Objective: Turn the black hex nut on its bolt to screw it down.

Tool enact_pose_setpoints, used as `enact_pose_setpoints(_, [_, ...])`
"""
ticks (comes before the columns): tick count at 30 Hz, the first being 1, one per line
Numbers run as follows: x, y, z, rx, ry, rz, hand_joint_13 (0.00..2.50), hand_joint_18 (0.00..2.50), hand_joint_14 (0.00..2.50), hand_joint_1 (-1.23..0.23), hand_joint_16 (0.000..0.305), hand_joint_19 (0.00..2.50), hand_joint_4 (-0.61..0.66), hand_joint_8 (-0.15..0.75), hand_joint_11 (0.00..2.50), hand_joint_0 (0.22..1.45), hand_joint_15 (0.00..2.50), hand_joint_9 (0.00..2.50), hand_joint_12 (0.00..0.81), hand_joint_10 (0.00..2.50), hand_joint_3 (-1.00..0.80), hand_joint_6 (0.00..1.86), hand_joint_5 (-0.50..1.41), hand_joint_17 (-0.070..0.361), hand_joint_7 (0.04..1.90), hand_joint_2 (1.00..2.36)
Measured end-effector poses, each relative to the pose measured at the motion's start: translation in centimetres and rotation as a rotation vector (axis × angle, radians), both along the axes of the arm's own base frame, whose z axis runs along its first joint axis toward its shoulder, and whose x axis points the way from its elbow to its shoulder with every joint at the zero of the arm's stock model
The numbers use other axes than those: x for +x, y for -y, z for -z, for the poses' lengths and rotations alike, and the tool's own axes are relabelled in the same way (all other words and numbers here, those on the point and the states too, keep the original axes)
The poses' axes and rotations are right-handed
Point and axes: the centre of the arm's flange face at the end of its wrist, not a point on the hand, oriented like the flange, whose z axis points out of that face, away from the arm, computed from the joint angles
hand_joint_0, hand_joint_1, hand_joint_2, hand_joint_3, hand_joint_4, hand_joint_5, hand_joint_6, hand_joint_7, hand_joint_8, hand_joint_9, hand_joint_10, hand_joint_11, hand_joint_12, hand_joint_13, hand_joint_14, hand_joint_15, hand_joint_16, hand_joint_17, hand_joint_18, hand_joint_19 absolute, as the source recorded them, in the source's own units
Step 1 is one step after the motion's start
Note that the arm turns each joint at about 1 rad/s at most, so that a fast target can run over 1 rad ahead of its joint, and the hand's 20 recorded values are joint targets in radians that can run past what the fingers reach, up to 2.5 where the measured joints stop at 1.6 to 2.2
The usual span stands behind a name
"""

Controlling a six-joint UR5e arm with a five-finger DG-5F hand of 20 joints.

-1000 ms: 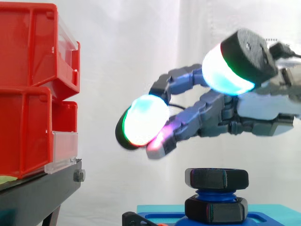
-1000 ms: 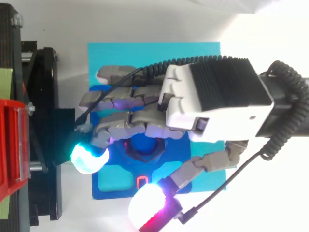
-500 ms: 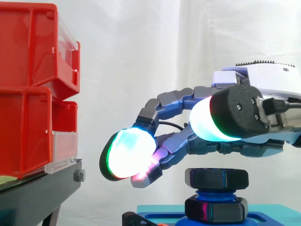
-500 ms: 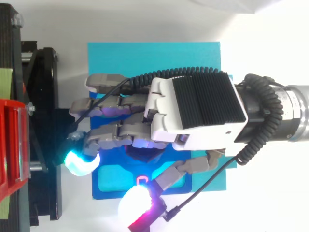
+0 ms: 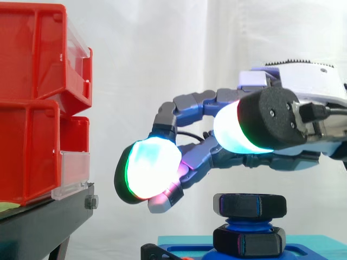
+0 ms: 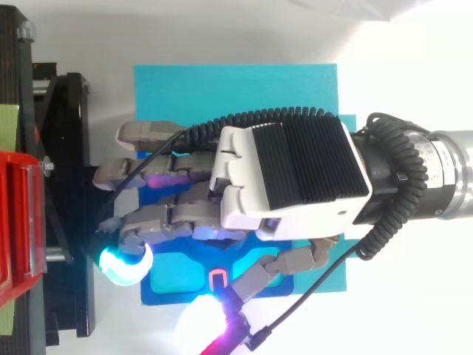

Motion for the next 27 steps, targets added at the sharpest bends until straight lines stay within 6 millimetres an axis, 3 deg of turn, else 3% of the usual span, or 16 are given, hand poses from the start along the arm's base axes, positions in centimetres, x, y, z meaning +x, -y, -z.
enact_pose_setpoints(27, [-0.2,1.3,-1.7,-0.184,-0.013,-0.141,0.33,0.02,0.00,-0.47,0.028,0.00,0.20,0.231,0.19,0.52,0.00,0.74,0.263,0.01,-0.50,0.50,-0.12,0.063,1.06,1.00])
